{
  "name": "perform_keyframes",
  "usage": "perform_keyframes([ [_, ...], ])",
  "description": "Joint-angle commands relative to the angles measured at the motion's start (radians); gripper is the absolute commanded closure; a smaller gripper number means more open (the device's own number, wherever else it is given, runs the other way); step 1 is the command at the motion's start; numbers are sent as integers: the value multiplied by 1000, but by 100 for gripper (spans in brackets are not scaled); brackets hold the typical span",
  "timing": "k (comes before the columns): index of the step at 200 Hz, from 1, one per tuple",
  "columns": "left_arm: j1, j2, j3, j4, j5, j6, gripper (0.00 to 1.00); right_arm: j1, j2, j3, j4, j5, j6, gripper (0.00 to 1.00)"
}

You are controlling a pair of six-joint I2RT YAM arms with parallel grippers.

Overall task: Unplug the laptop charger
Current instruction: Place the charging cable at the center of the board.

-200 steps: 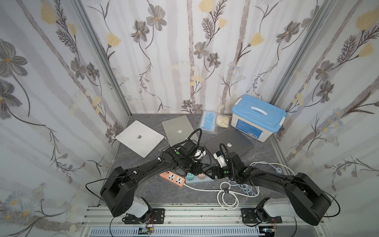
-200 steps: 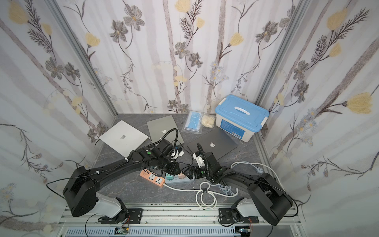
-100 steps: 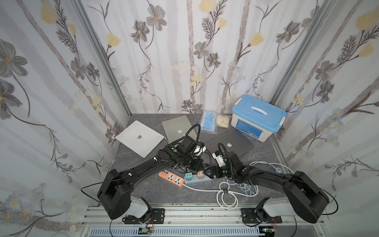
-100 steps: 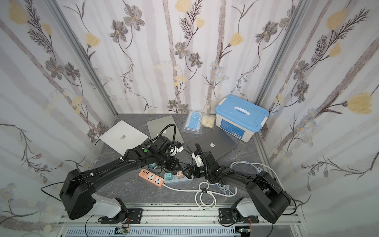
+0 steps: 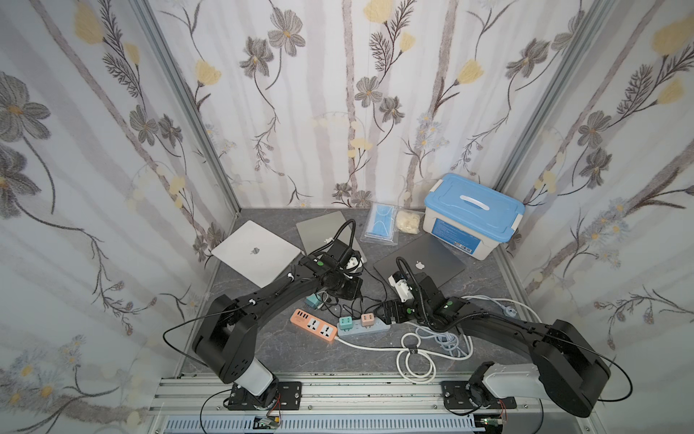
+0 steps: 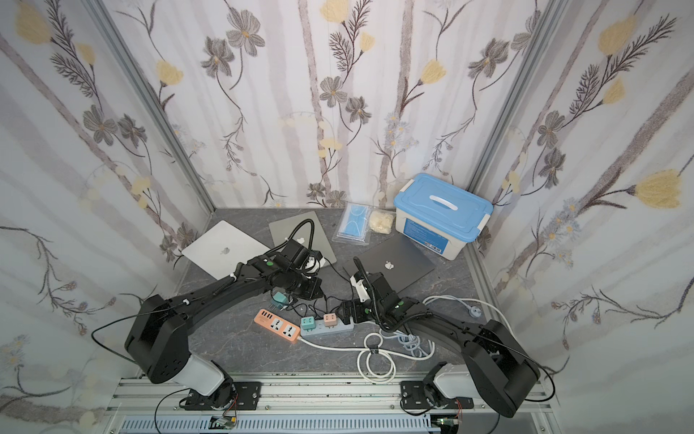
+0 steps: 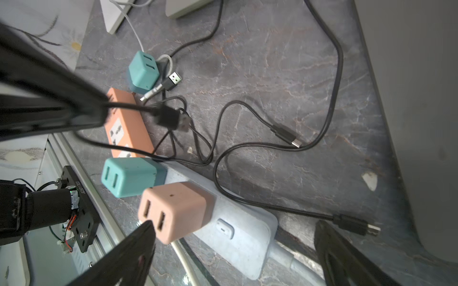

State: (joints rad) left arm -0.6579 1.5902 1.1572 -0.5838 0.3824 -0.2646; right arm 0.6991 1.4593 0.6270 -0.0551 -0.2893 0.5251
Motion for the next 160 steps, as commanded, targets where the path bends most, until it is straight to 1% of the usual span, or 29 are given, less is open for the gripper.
perform_keyframes([
  [1,14,70,52,-47,-96,12,96,5,-33,46,-34,51,-19,0],
  [19,17,123,88,-48,-134,5,94,5,-49,74,-39,80,-32,0],
  [34,17,163,104,-30,-134,-6,92,5,-59,93,-38,103,-46,0],
  [48,17,196,111,-16,-124,-24,86,5,-73,103,-43,122,-58,0],
  [56,17,206,110,-4,-117,-33,82,7,-83,103,-47,138,-64,0],
  [63,16,213,106,5,-112,-41,81,7,-94,103,-50,151,-69,0],
  [85,16,223,99,12,-110,-48,79,7,-124,103,-60,194,-84,0],
  [99,16,224,101,3,-118,-47,78,7,-129,103,-68,200,-99,0],
  [128,17,180,96,-24,-129,-44,71,9,-116,101,-69,138,-143,0],
  [160,18,37,28,-80,-166,-40,55,48,-131,78,-51,83,-197,0],
])
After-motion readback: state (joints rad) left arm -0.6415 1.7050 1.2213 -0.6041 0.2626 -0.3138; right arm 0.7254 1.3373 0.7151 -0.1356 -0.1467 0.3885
